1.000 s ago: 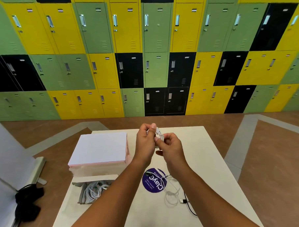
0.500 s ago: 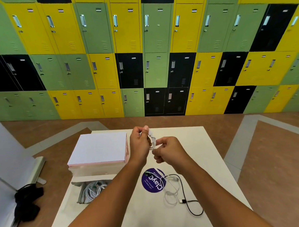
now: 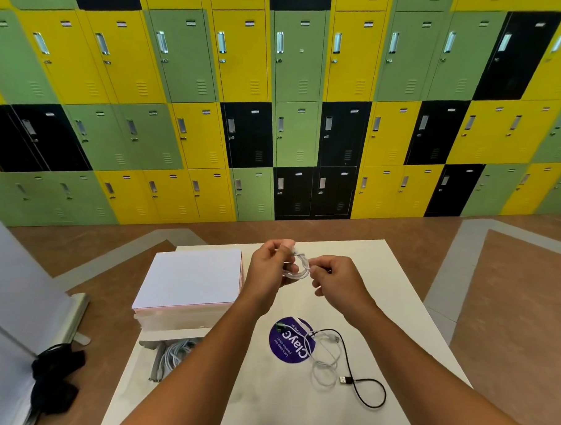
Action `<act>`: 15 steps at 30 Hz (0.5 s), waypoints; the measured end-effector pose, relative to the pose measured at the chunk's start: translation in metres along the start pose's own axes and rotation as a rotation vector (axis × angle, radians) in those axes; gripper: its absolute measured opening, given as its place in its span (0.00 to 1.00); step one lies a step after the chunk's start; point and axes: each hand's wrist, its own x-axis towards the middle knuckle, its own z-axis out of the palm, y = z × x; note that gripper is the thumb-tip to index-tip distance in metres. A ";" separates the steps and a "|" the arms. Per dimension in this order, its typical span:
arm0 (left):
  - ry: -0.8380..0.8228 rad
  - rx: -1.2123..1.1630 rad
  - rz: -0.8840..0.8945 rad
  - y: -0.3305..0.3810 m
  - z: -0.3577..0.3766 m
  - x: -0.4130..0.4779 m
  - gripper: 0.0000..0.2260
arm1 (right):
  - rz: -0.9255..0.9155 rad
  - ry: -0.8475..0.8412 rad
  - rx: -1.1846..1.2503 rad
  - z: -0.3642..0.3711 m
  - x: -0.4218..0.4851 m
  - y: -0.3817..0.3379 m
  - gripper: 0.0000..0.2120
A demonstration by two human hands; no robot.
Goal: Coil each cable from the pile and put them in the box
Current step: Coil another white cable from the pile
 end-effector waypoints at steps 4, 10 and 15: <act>0.023 0.087 0.033 -0.002 0.001 -0.003 0.07 | -0.017 0.008 0.081 -0.002 0.002 0.004 0.09; 0.029 -0.218 -0.166 -0.005 0.004 -0.005 0.12 | -0.032 -0.083 0.235 -0.005 0.001 0.010 0.09; -0.016 -0.347 -0.224 -0.006 0.002 -0.008 0.10 | -0.021 -0.041 0.303 -0.007 0.002 0.017 0.08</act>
